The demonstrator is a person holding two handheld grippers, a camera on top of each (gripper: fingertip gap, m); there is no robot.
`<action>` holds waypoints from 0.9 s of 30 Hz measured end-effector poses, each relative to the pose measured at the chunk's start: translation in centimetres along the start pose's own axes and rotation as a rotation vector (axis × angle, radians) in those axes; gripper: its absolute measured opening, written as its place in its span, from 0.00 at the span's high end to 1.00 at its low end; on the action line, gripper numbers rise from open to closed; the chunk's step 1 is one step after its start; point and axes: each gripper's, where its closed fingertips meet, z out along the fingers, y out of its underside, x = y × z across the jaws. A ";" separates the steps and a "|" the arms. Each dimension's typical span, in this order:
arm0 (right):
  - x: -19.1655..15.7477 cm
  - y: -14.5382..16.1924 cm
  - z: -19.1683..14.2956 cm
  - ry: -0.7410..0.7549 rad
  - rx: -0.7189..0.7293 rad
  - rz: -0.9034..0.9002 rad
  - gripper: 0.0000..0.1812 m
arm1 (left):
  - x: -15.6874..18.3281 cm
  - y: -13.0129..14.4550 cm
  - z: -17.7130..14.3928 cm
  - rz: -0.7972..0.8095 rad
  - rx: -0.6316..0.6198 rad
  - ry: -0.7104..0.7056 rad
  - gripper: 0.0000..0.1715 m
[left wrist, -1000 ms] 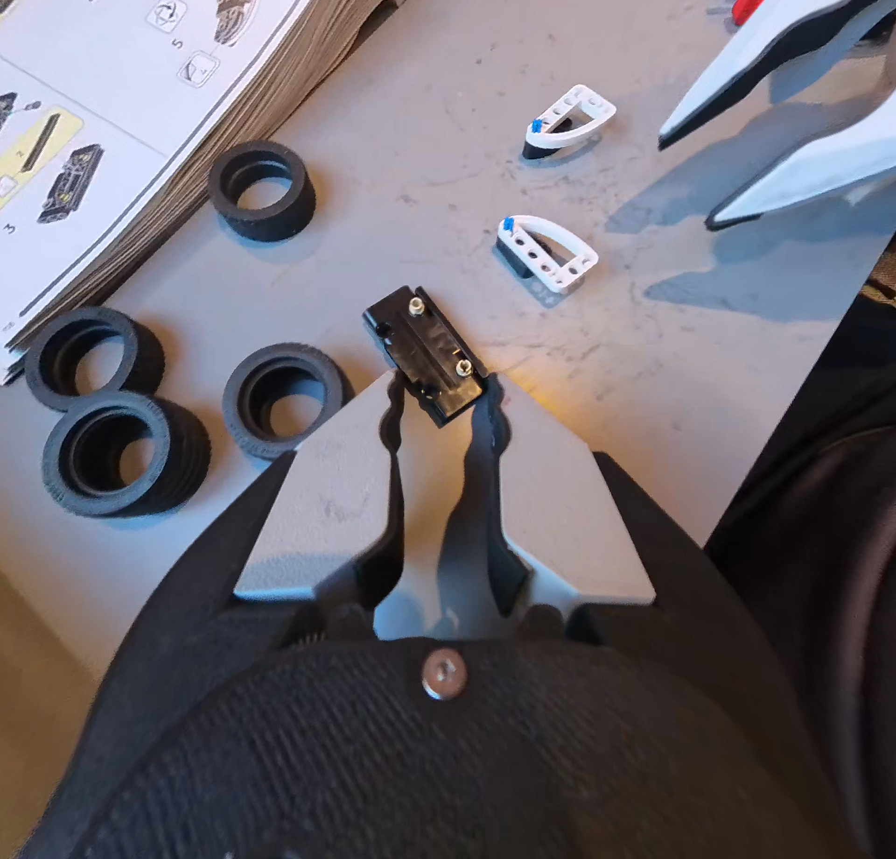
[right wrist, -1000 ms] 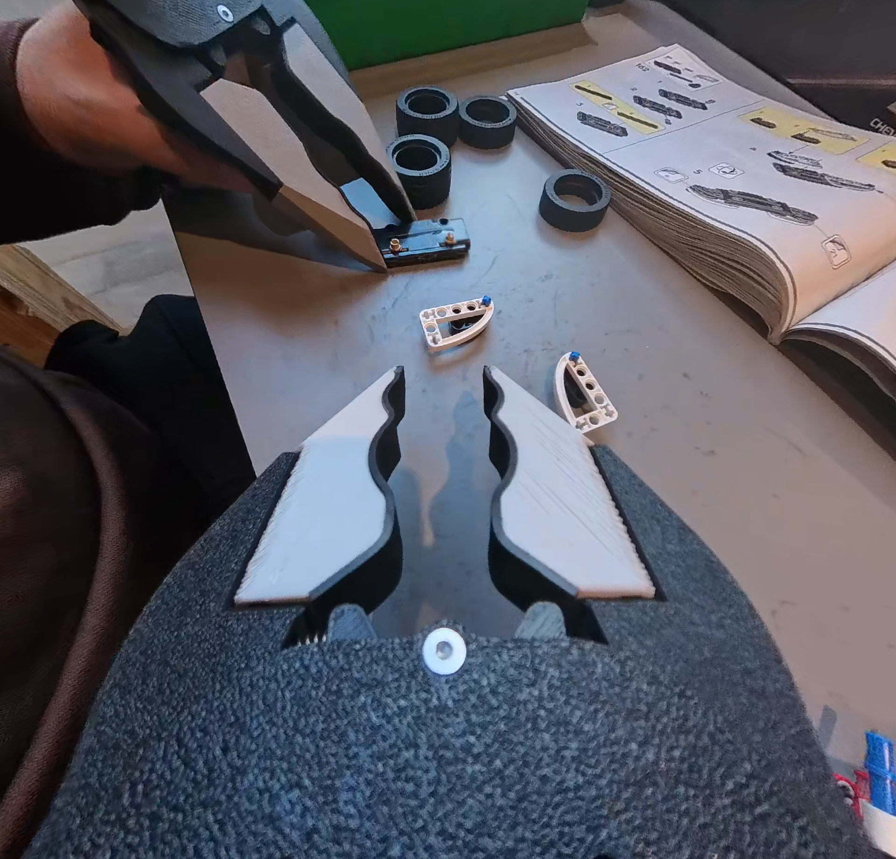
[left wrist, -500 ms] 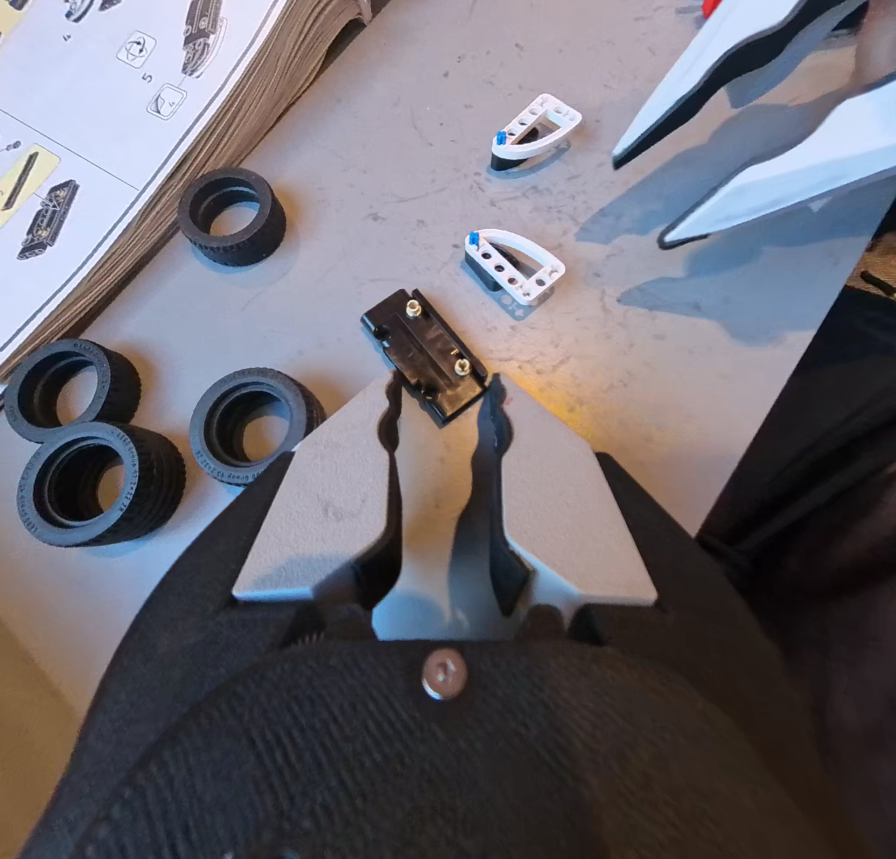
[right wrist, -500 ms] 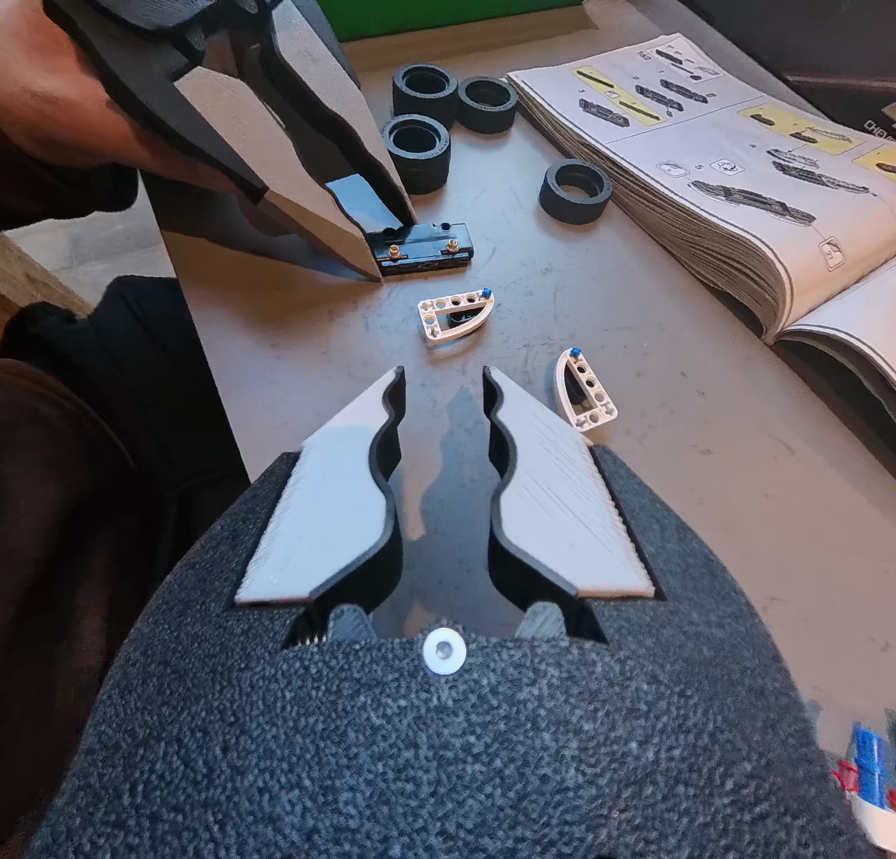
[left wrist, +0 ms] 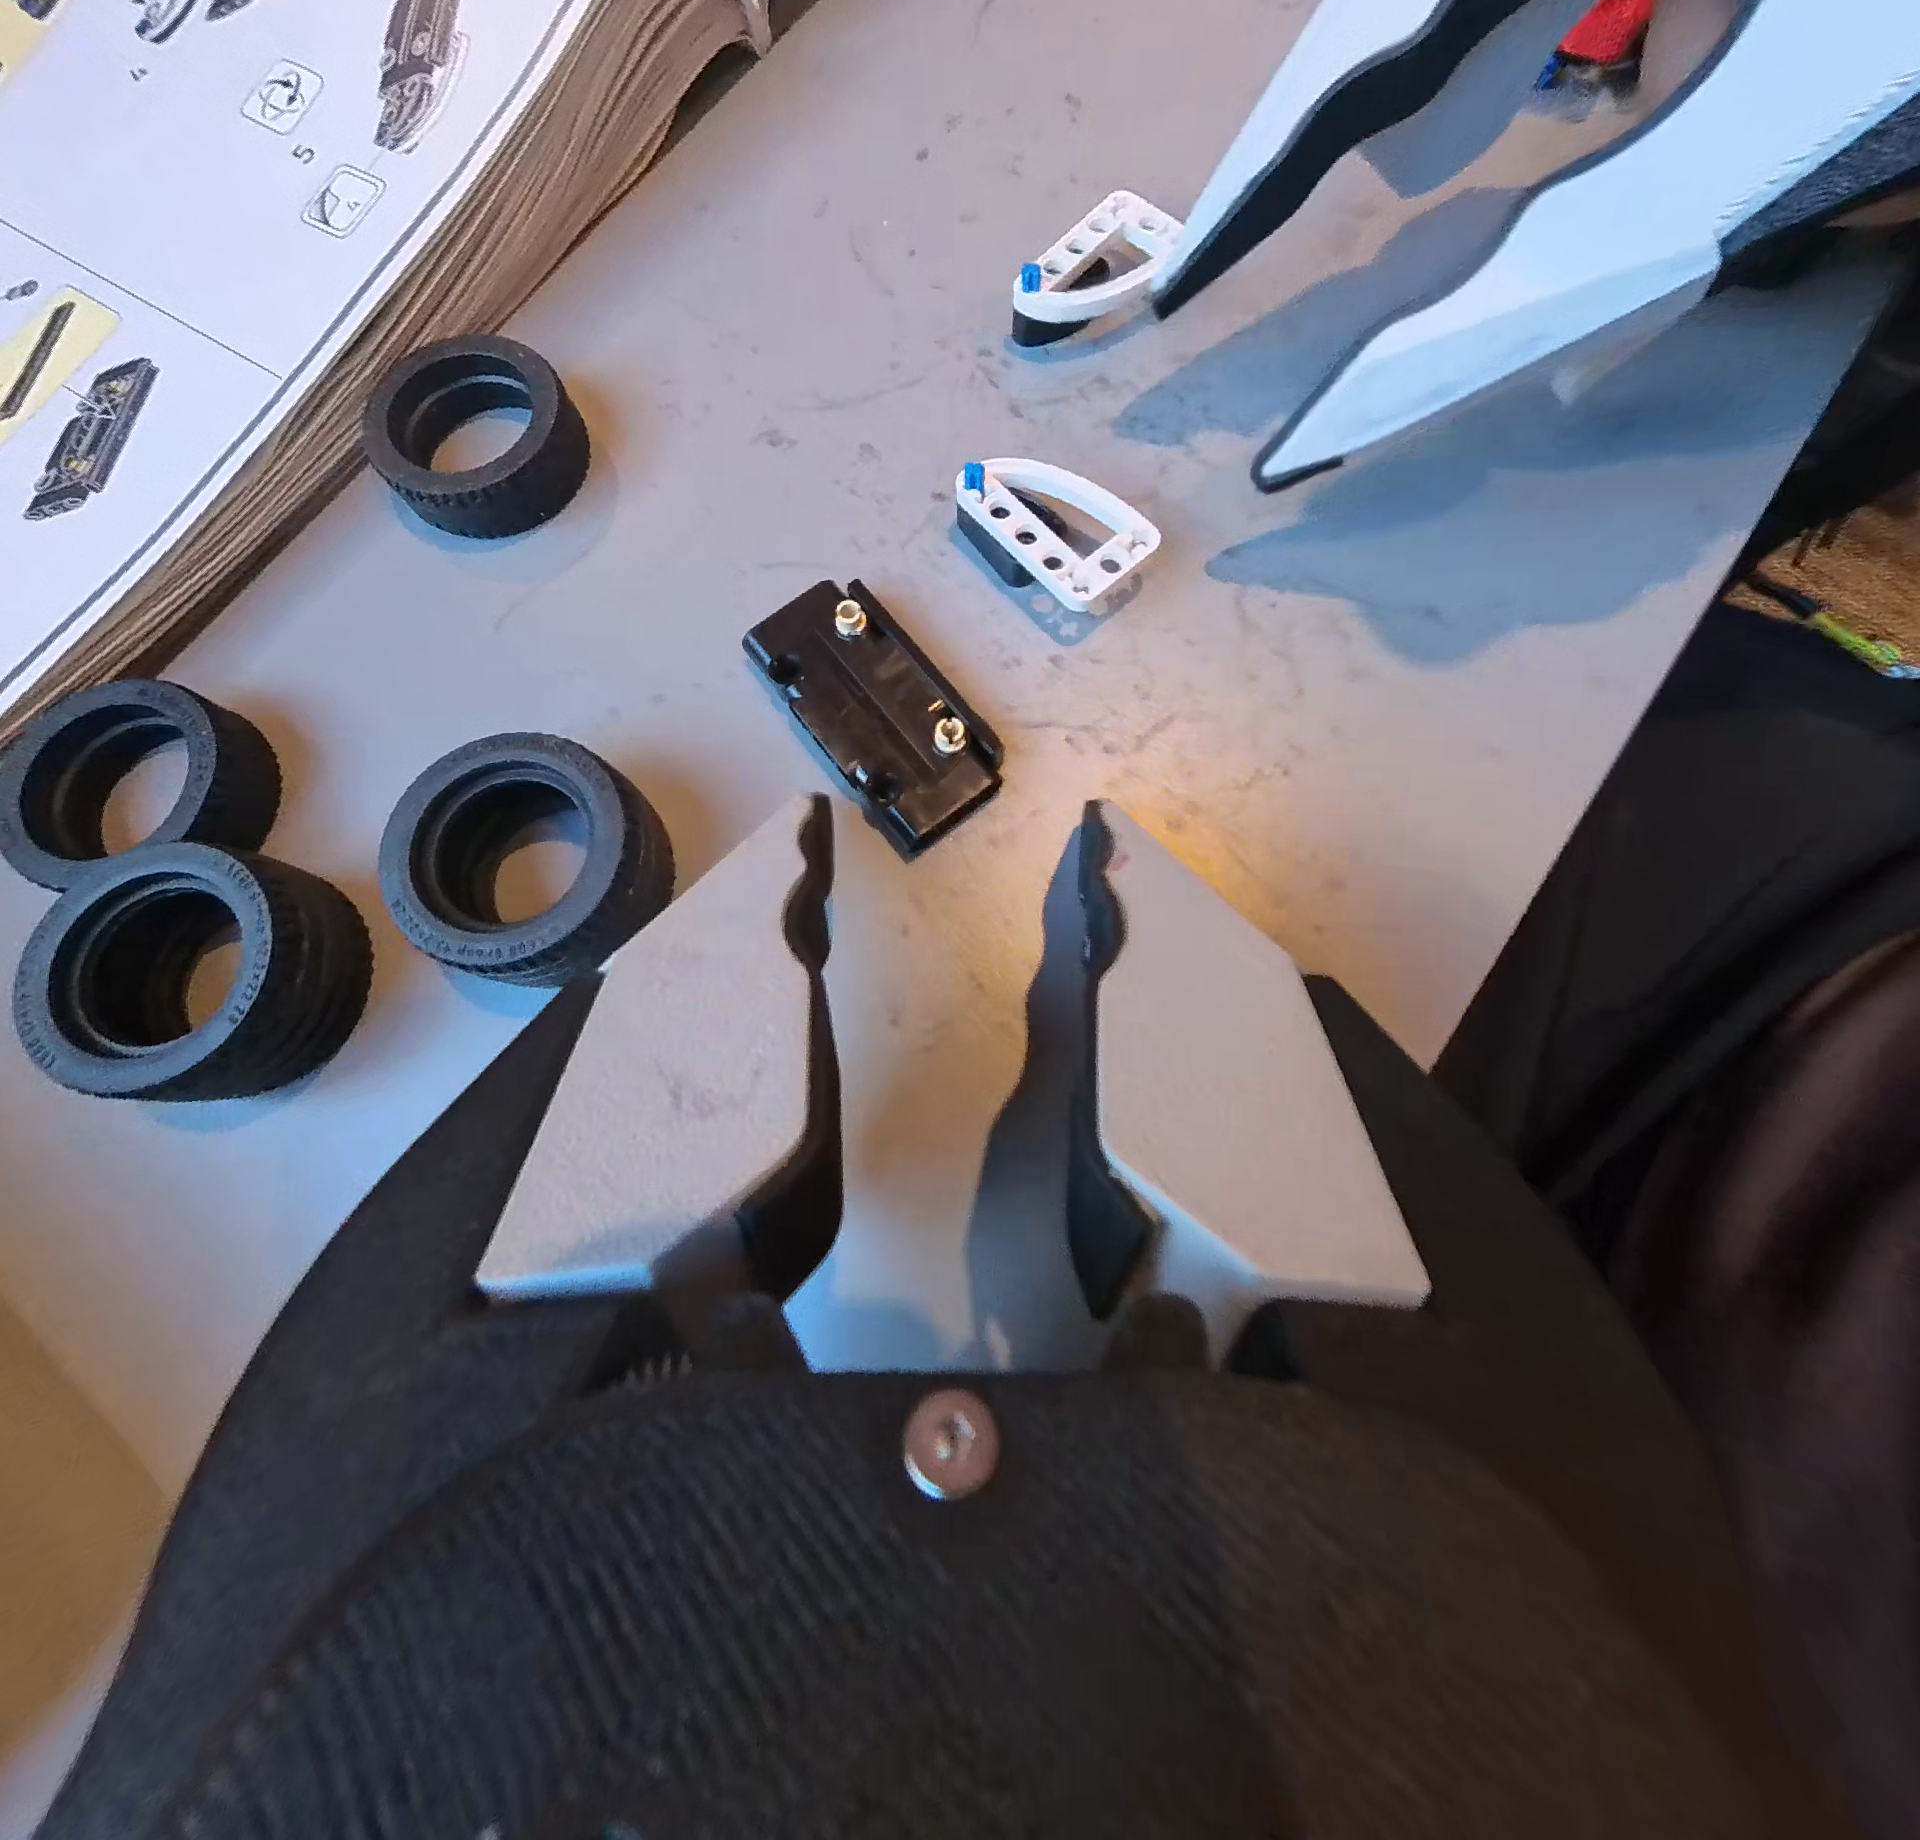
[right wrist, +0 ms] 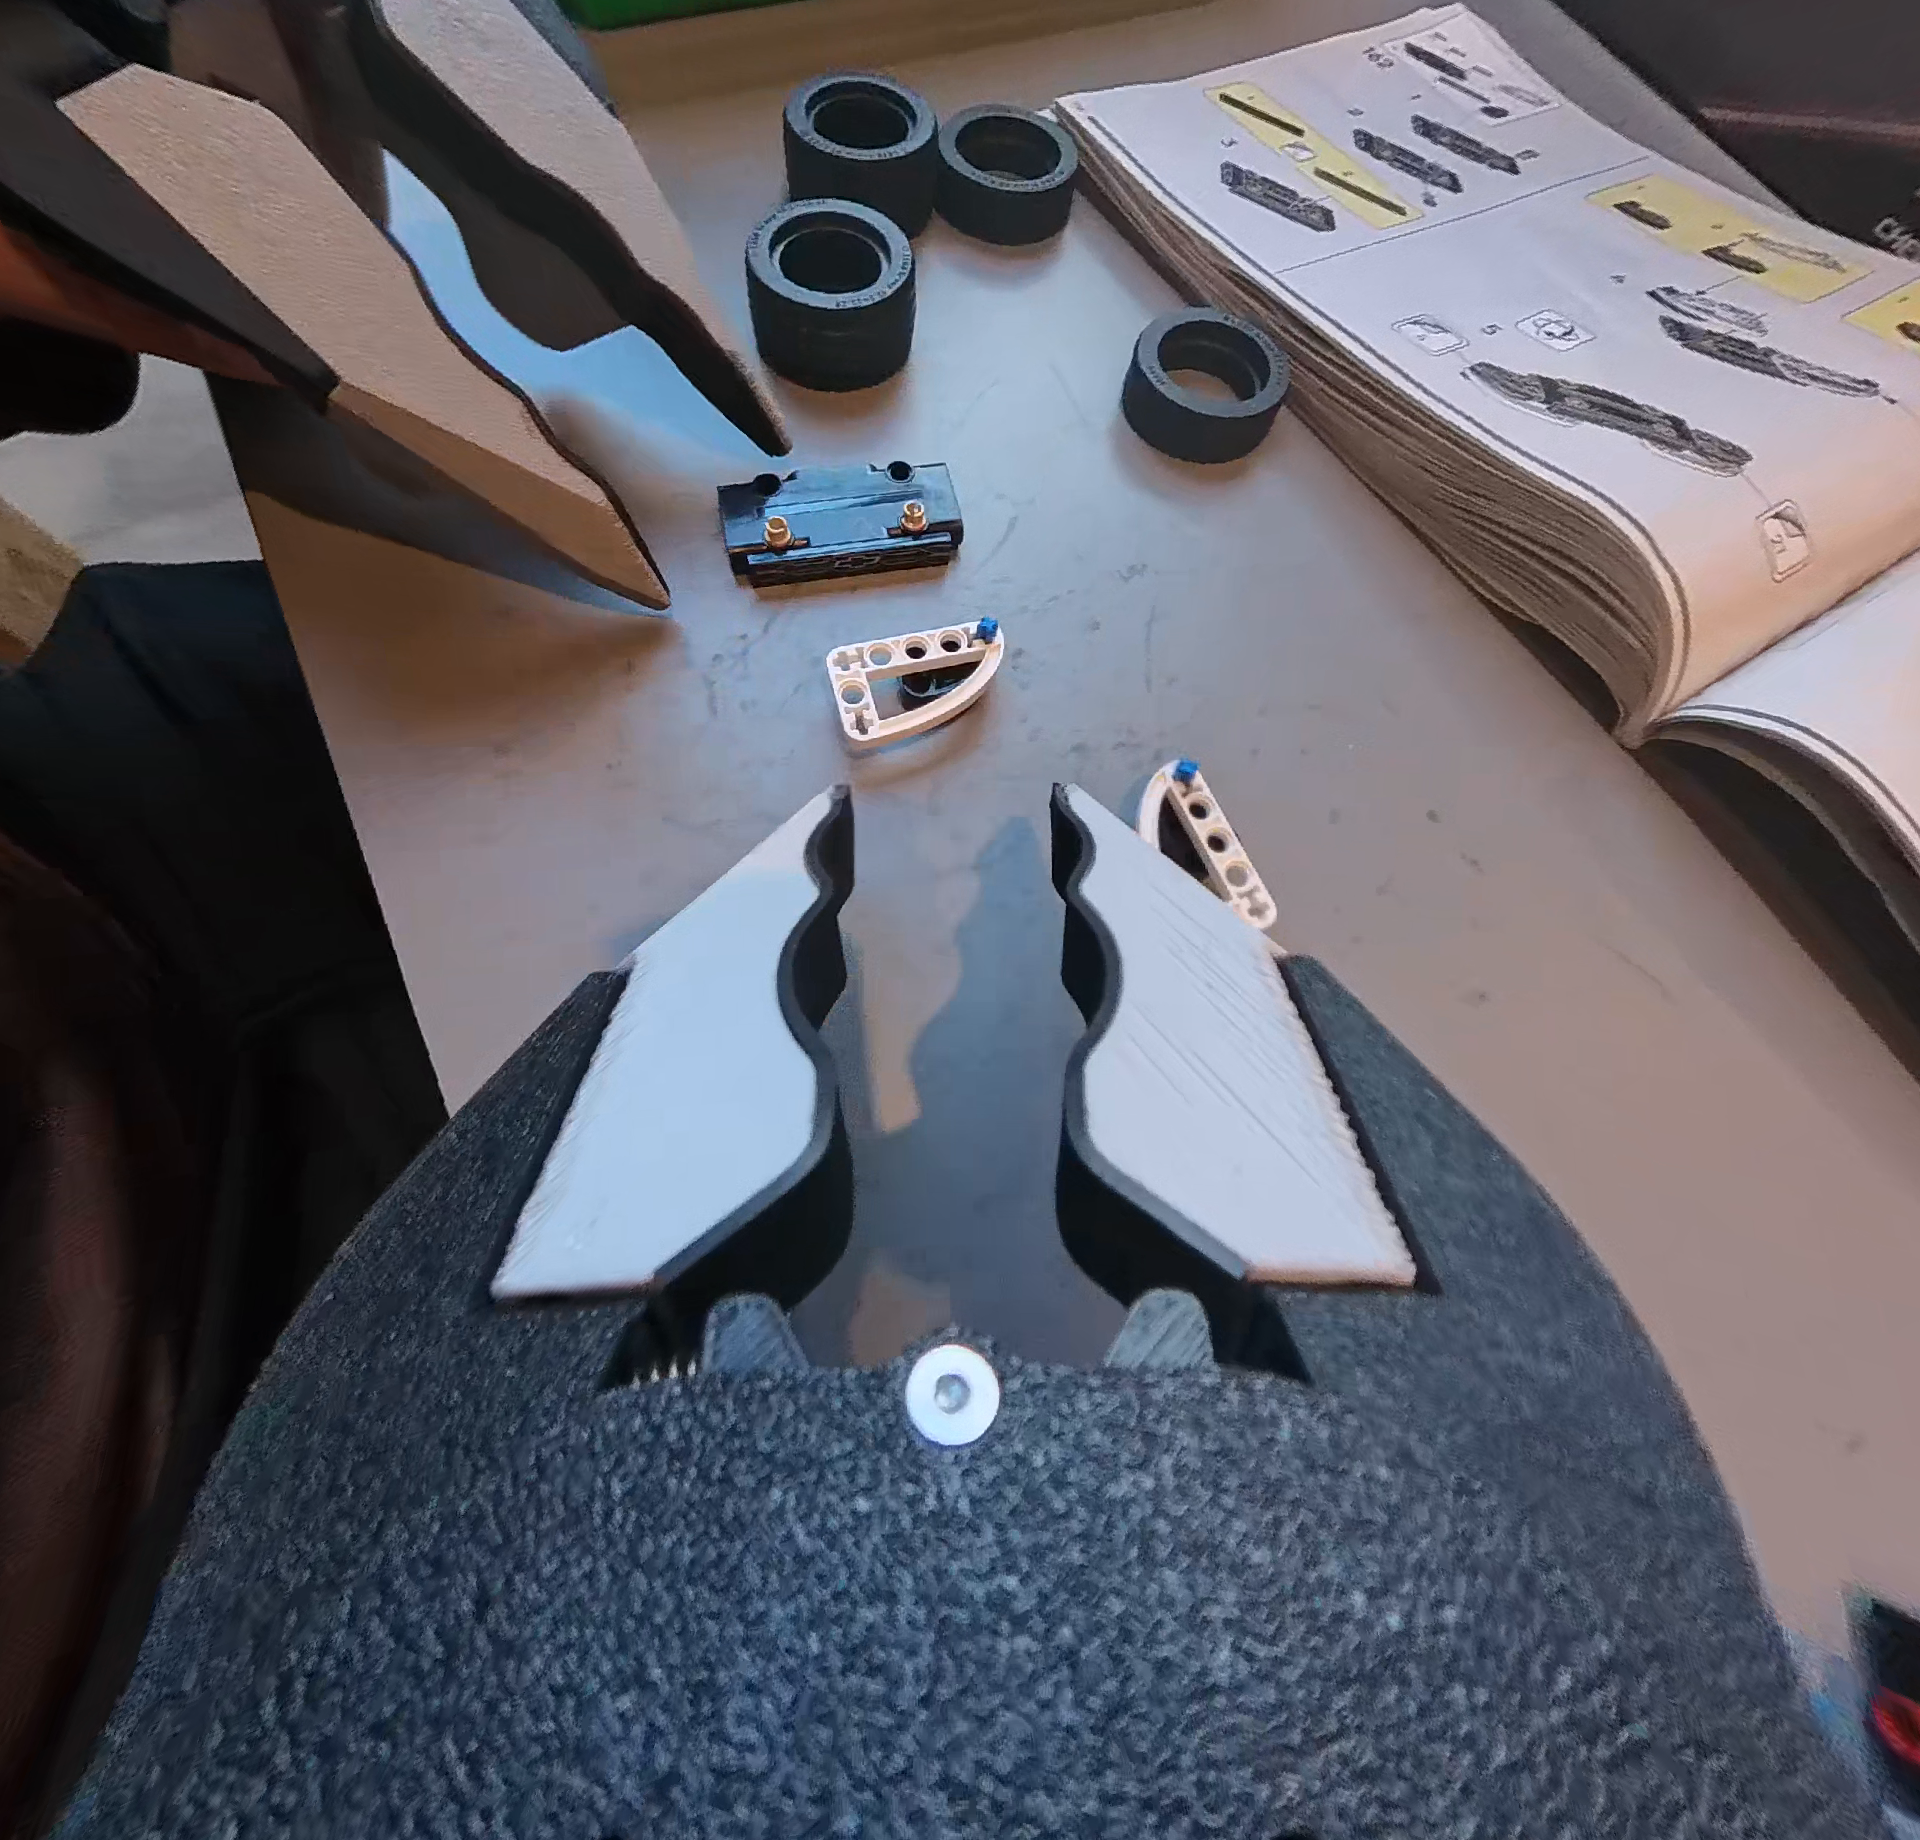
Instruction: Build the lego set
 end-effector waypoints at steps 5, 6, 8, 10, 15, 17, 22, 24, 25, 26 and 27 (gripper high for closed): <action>-0.3 -0.4 0.9 -0.055 -0.011 -0.033 0.77 | 0.1 0.1 0.3 -0.039 -0.019 0.049 0.75; -0.4 -0.6 1.2 -0.068 -0.011 -0.036 0.76 | 0.0 0.1 0.3 -0.047 -0.017 0.058 0.76; -0.4 -0.8 1.9 -0.087 -0.025 -0.034 0.72 | -0.2 -0.1 0.5 -0.041 -0.018 0.066 0.79; -0.4 -0.9 2.5 -0.101 -0.040 -0.046 0.71 | -0.5 -0.2 0.7 -0.029 -0.019 0.070 0.80; -0.9 -0.5 3.9 -0.163 -0.115 -0.070 0.76 | -0.4 -0.4 0.9 -0.008 -0.019 0.090 0.81; -1.0 -0.6 4.0 -0.173 -0.116 -0.070 0.80 | -0.3 -0.4 1.0 0.004 -0.020 0.098 0.81; -0.7 -1.3 3.6 -0.109 -0.062 -0.062 0.80 | 0.1 -0.7 1.4 0.037 -0.021 0.119 0.82; -0.5 -1.7 3.2 -0.089 -0.029 -0.037 0.80 | 0.2 -0.9 1.6 0.049 -0.021 0.125 0.82; -0.3 -1.9 3.0 -0.076 -0.010 -0.028 0.80 | 0.3 -1.0 1.7 0.055 -0.022 0.126 0.82; -0.1 -2.1 2.8 -0.065 0.006 -0.020 0.80 | 0.4 -1.1 1.8 0.060 -0.022 0.126 0.82; 0.0 -2.2 2.6 -0.053 0.020 -0.012 0.80 | 0.5 -1.2 1.9 0.065 -0.022 0.127 0.82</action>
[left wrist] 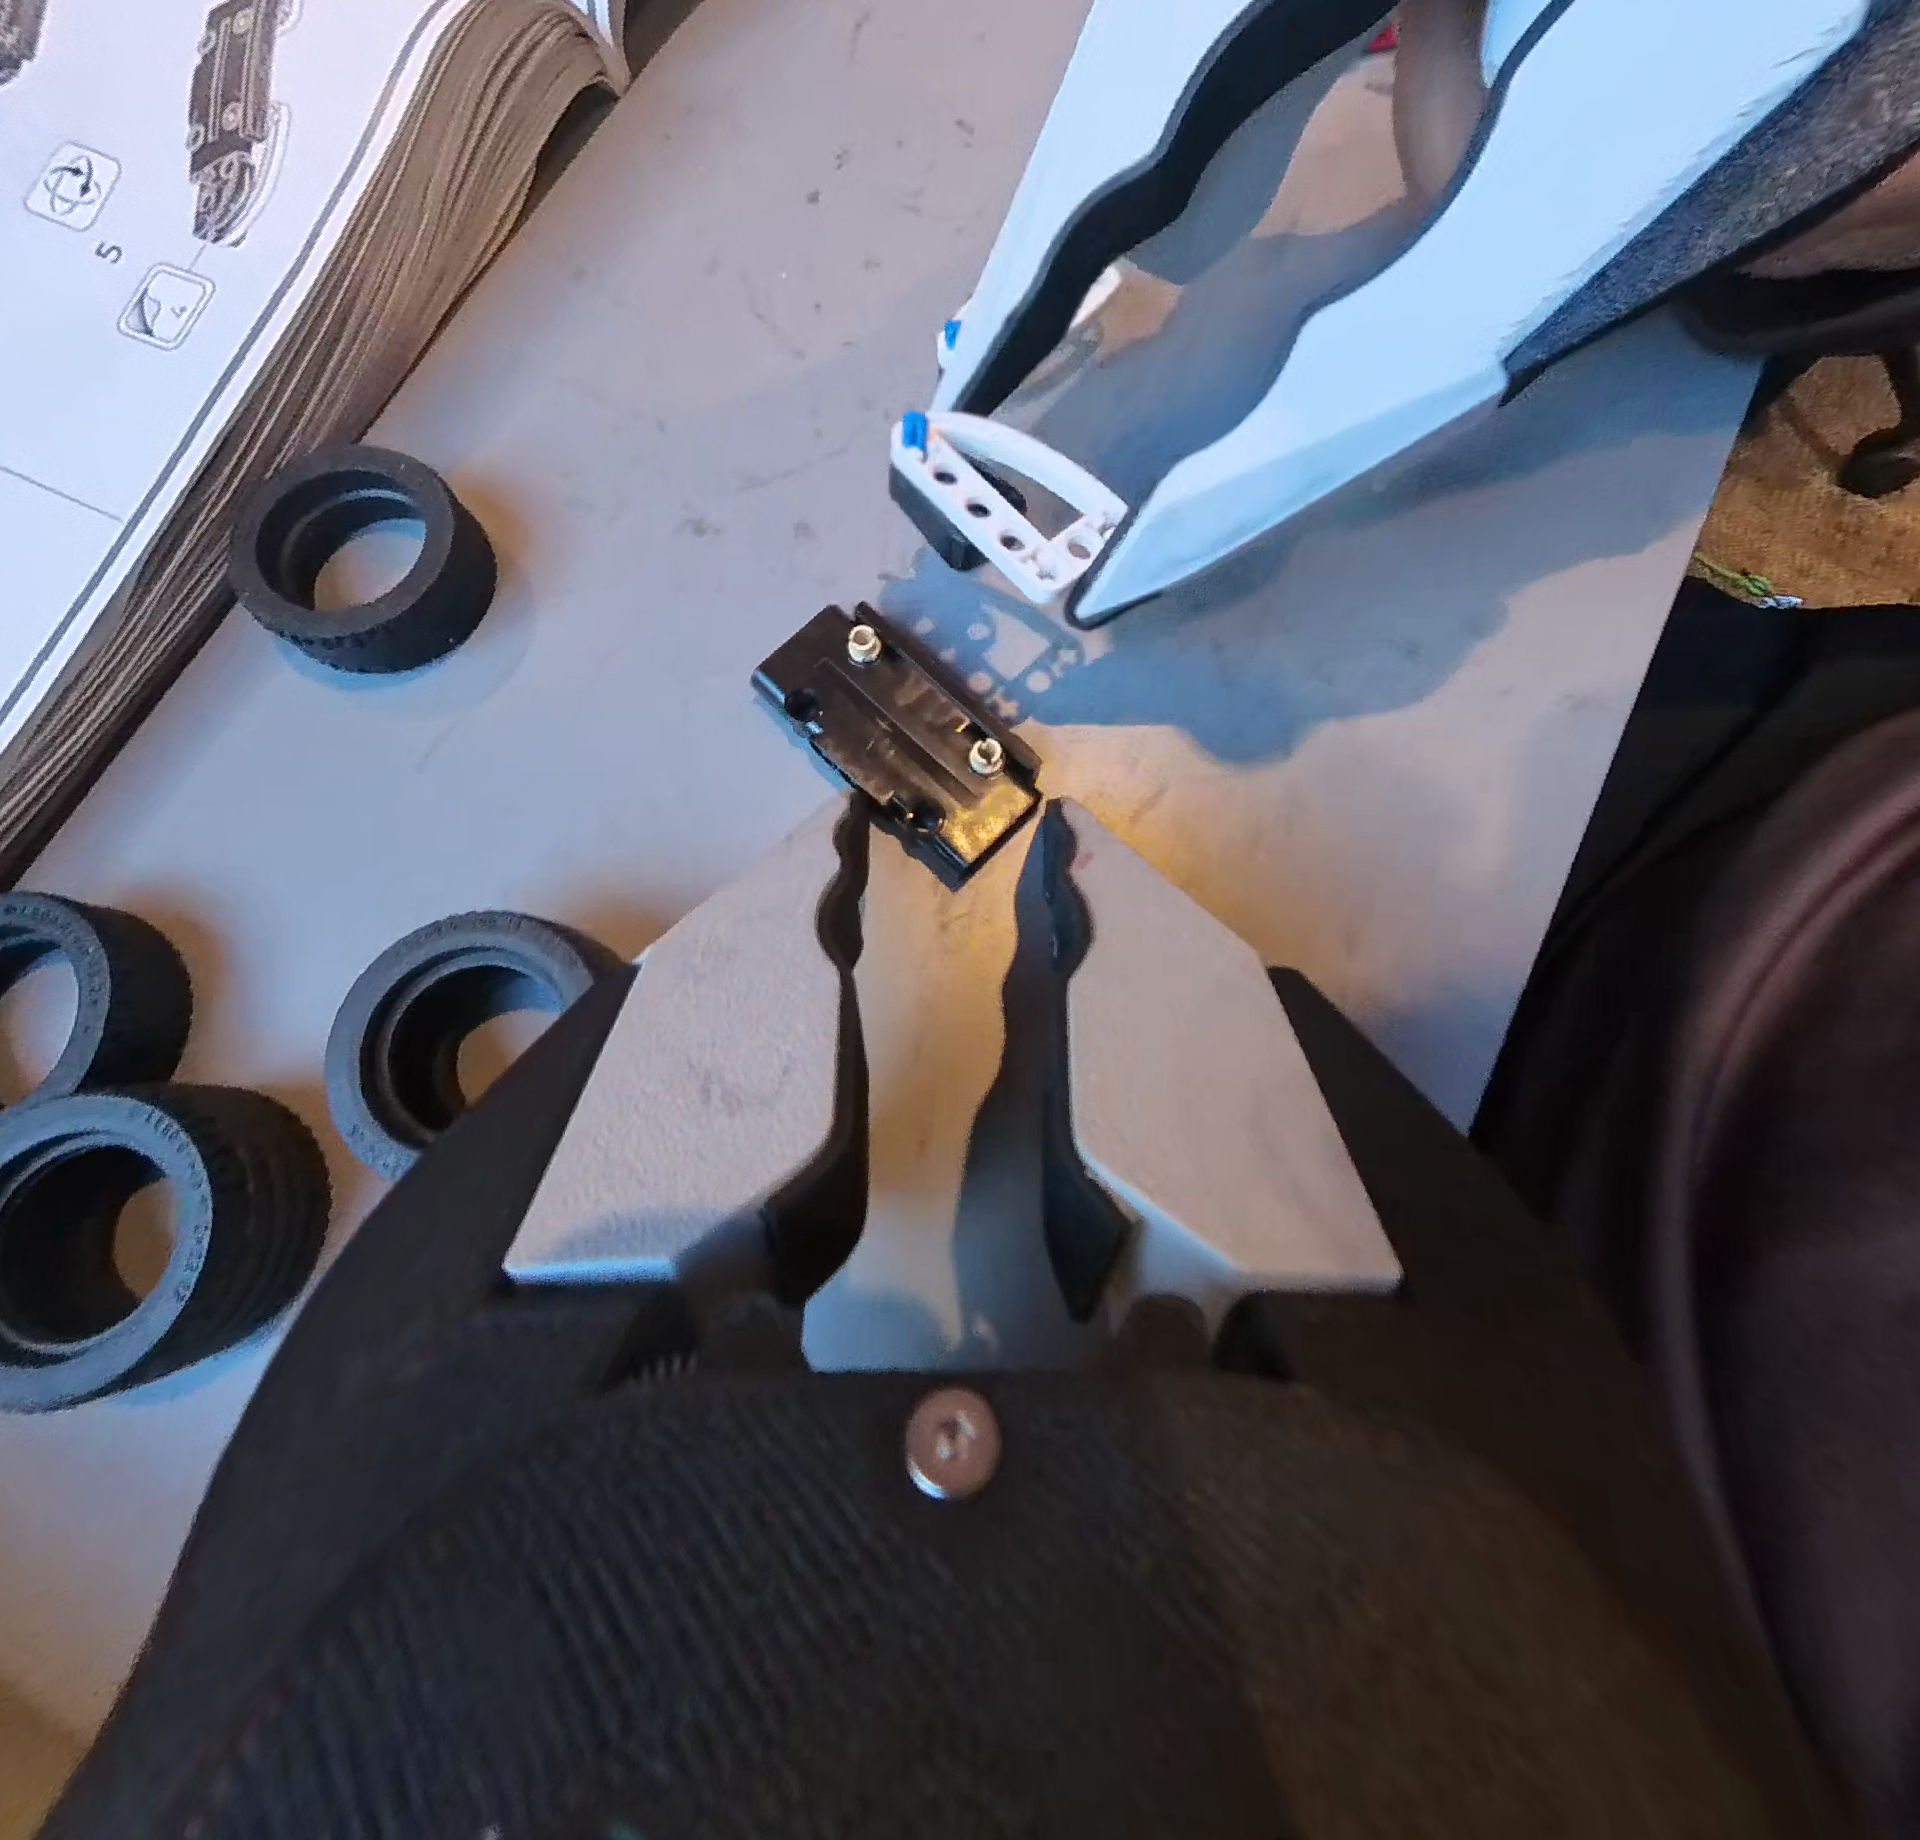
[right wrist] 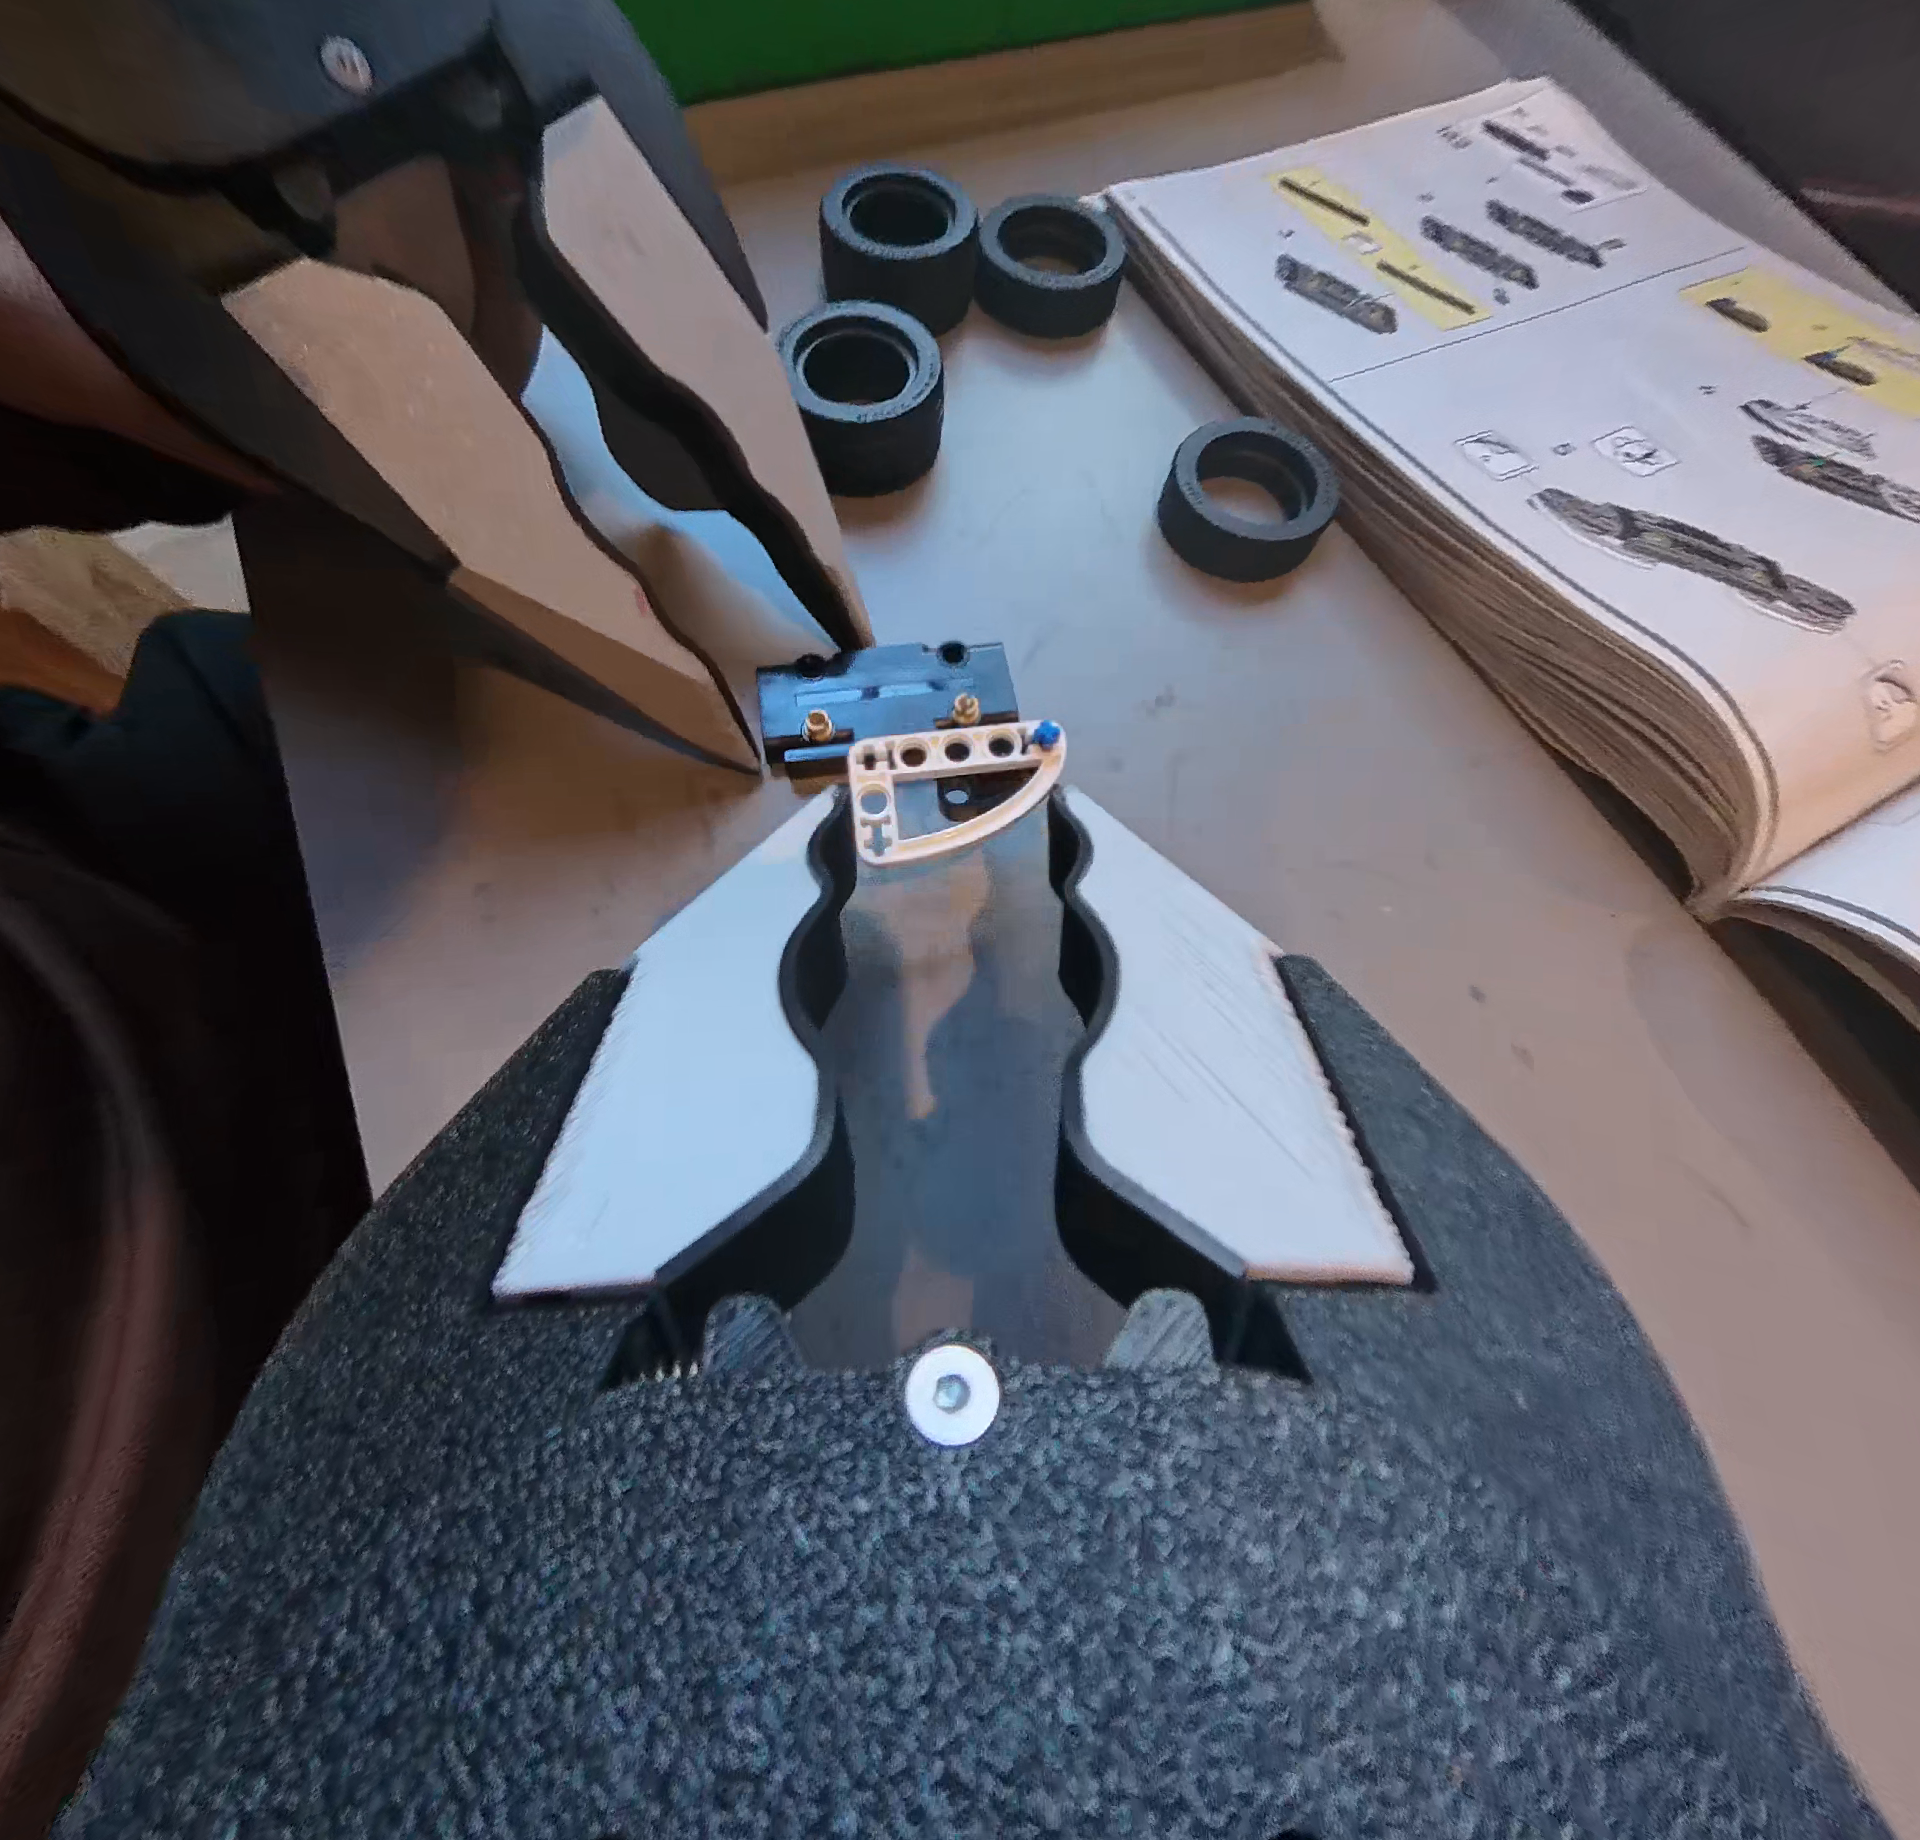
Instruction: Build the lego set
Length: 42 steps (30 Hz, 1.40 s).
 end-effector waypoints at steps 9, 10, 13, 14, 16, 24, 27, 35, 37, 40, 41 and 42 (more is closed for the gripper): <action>0.9 -0.8 -2.6 0.097 0.123 0.058 0.80 | 1.3 -1.1 1.2 0.033 -0.002 0.029 0.79; 1.0 -0.8 -2.7 0.097 0.127 0.068 0.80 | 1.3 -1.1 1.3 0.033 -0.001 0.030 0.79; 1.3 -0.8 -2.7 0.094 0.136 0.086 0.80 | 1.3 -1.1 1.3 0.028 -0.001 0.037 0.78; 1.3 -0.9 -2.7 0.093 0.138 0.087 0.80 | 1.3 -1.2 1.3 0.027 0.000 0.040 0.78; 1.4 -1.0 -2.8 0.095 0.147 0.088 0.80 | 1.4 -1.2 1.2 0.030 0.000 0.043 0.77; 2.3 -1.7 -3.1 0.110 0.203 0.099 0.80 | 1.4 -1.4 1.4 0.024 0.001 0.057 0.80; 2.8 -2.1 -3.4 0.127 0.233 0.105 0.80 | 1.2 -1.6 1.6 0.009 0.003 0.069 0.82; 4.1 -2.5 -4.4 0.173 0.295 0.141 0.80 | 0.8 -2.0 1.9 -0.035 0.009 0.095 0.82; 4.1 -2.5 -4.4 0.171 0.297 0.144 0.80 | 0.7 -2.0 2.0 -0.033 0.008 0.084 0.81; 4.0 -2.5 -4.4 0.172 0.296 0.135 0.80 | 0.2 -2.0 2.1 -0.030 0.004 0.033 0.84; 4.0 -2.5 -4.4 0.174 0.297 0.132 0.80 | 0.1 -2.0 2.1 -0.026 0.003 0.023 0.84; 4.0 -2.6 -4.4 0.175 0.299 0.129 0.80 | 0.1 -2.0 2.1 -0.025 0.002 0.018 0.84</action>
